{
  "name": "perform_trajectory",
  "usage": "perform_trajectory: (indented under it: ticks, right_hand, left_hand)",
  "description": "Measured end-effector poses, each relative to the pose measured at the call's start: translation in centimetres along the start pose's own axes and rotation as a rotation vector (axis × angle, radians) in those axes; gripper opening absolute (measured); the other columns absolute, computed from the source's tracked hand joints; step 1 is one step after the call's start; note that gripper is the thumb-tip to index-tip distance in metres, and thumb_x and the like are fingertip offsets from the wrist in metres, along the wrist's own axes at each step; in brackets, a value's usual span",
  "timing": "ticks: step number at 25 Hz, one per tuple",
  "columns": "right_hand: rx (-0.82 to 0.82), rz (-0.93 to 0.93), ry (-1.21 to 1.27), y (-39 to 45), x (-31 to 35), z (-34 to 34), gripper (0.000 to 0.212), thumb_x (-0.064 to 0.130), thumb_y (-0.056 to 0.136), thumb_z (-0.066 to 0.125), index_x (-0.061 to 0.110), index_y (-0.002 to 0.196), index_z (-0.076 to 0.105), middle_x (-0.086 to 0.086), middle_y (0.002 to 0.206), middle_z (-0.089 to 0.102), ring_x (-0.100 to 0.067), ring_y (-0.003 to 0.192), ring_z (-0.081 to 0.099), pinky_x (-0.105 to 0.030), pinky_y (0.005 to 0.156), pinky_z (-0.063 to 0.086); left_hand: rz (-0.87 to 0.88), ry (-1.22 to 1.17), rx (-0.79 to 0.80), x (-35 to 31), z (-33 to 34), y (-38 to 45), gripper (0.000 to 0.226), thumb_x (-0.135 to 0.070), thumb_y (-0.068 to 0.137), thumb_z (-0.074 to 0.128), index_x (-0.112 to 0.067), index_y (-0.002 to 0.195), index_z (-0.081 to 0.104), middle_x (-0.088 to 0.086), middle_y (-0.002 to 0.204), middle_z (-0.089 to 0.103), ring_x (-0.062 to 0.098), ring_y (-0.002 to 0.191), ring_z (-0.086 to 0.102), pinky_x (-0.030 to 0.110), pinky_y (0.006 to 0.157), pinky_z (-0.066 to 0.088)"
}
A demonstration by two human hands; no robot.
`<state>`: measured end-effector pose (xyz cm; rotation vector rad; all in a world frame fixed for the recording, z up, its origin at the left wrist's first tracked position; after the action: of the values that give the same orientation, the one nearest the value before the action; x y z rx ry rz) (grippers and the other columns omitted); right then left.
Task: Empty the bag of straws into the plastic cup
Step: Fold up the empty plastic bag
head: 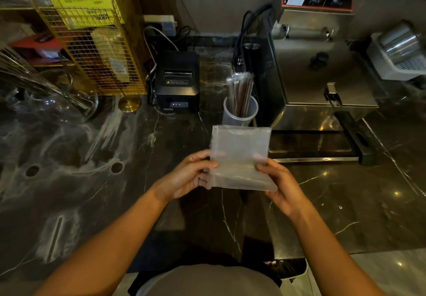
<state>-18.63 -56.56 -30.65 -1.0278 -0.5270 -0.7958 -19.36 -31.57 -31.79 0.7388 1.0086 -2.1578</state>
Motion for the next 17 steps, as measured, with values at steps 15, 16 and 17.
perform_trajectory:
  ticks: [15,16,17]
  right_hand:
    - [0.034,0.148,-0.130,-0.4,-0.2,-1.3,0.049,0.040,0.096,0.060,0.016,0.139,0.061,-0.017,0.134,0.069,-0.037,0.120,0.070,-0.051,0.089,0.062]
    - [0.042,0.179,-0.165,-0.4,-0.5,-1.3,0.050,0.034,0.094,0.065,0.014,0.139,0.060,-0.019,0.133,0.069,-0.038,0.117,0.071,-0.049,0.088,0.063]
    - [0.046,0.187,-0.208,-0.4,-0.7,-1.1,0.049,0.029,0.093,0.069,0.011,0.138,0.061,-0.020,0.131,0.070,-0.037,0.112,0.072,-0.047,0.088,0.063]
  left_hand:
    - [0.185,0.564,-0.217,-2.8,1.7,-0.4,0.029,0.003,0.102,0.047,-0.008,0.085,0.067,0.004,0.113,0.067,0.013,0.093,0.077,0.027,0.063,0.064]
    - [0.193,0.579,-0.219,-3.0,1.6,-0.3,0.029,0.002,0.102,0.047,-0.009,0.085,0.068,0.004,0.116,0.067,0.013,0.095,0.077,0.027,0.064,0.064]
    - [0.201,0.587,-0.223,-3.0,1.6,-0.2,0.029,0.001,0.103,0.047,-0.011,0.088,0.069,0.007,0.119,0.066,0.014,0.098,0.077,0.028,0.065,0.065]
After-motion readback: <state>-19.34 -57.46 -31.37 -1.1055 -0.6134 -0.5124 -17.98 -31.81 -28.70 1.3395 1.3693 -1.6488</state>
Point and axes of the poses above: each hand's wrist, its own y-axis towards the middle knuckle, its own z-axis out of the palm, x = y × z, the point moved 3 cm from there along y, towards the middle knuckle
